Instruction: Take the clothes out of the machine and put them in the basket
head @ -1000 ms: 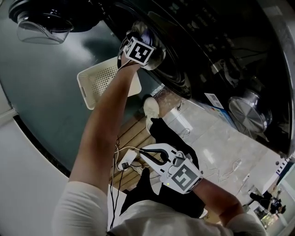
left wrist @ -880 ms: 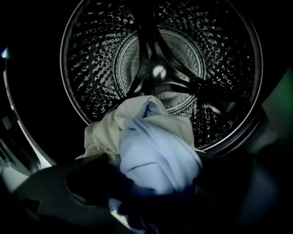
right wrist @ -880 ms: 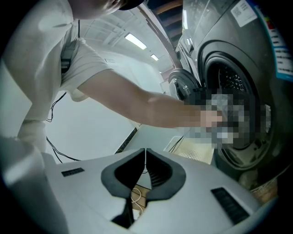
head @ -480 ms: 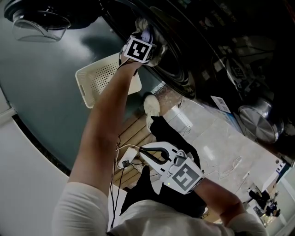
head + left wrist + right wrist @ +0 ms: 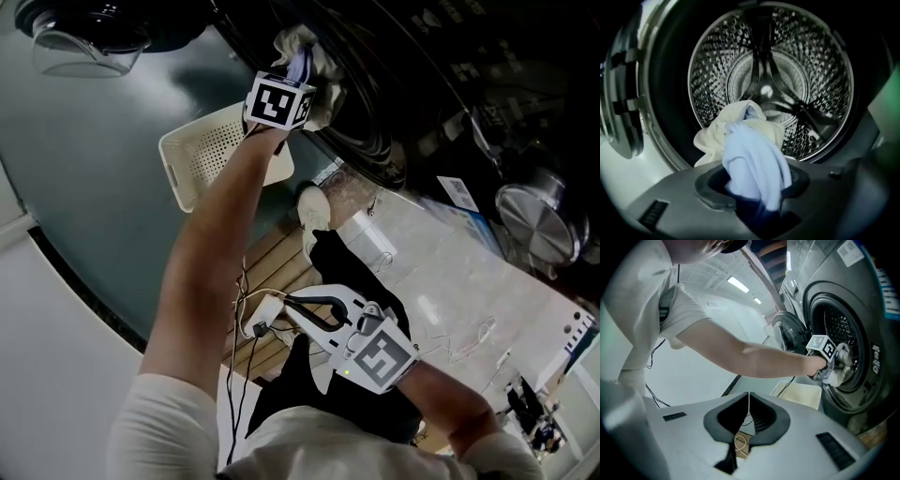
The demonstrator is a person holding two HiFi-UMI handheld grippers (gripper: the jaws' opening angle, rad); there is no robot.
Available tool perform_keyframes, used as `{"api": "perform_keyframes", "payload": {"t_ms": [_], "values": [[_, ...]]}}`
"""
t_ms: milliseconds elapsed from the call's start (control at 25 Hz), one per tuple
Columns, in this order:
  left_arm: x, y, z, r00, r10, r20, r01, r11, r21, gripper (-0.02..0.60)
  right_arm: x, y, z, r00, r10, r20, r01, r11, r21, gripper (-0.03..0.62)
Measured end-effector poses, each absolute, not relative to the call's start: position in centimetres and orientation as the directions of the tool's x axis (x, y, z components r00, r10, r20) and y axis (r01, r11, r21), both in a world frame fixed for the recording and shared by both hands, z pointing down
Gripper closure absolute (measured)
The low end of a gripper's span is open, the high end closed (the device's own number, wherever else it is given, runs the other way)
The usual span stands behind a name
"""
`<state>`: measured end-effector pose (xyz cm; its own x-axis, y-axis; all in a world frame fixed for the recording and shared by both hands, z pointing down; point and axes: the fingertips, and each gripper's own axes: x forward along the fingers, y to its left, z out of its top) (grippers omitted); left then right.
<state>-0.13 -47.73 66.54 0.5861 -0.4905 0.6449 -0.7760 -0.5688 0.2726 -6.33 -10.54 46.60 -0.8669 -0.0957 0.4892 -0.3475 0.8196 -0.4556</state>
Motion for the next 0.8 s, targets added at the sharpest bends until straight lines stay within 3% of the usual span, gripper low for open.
{"api": "perform_keyframes", "payload": {"t_ms": [800], "values": [[-8.4, -37.5, 48.3, 0.686, -0.617, 0.386, -0.725, -0.626, 0.287, 0.368, -10.3, -5.4, 44.1, -0.88, -0.103, 0.463, -0.312, 0.861, -0.402, 0.582]]}}
